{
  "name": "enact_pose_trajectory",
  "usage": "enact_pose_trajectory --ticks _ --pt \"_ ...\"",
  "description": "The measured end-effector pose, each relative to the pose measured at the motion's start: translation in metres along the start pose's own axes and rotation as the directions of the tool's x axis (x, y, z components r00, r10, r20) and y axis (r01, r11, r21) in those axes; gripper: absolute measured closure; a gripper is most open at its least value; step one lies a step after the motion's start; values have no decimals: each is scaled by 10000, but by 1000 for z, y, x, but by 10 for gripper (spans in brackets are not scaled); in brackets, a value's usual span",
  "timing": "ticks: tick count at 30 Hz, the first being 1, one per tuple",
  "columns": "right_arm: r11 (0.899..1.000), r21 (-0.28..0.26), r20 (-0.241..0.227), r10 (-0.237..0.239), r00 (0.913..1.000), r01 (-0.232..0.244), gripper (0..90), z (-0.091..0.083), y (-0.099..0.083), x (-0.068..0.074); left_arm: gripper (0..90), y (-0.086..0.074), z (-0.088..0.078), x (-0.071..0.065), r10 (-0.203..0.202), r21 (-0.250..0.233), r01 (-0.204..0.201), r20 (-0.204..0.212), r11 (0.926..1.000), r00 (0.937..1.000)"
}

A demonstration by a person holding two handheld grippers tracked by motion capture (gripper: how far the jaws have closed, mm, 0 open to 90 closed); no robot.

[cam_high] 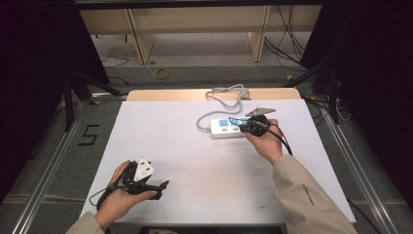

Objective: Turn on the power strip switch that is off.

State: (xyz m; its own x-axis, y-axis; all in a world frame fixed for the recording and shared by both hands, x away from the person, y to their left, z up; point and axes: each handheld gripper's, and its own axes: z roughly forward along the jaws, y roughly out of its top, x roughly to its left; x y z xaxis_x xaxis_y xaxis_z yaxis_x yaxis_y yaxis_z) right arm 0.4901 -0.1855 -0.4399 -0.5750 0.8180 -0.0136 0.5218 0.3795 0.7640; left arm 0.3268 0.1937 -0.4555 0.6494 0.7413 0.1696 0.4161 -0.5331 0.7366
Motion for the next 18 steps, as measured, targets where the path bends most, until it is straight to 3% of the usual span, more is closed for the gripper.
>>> enact_pose_trajectory --ticks 18 --pt "9994 315 2 135 9999 -135 900 21 6 0 125 0 0 0 -11 -22 11 17 10000 10000"
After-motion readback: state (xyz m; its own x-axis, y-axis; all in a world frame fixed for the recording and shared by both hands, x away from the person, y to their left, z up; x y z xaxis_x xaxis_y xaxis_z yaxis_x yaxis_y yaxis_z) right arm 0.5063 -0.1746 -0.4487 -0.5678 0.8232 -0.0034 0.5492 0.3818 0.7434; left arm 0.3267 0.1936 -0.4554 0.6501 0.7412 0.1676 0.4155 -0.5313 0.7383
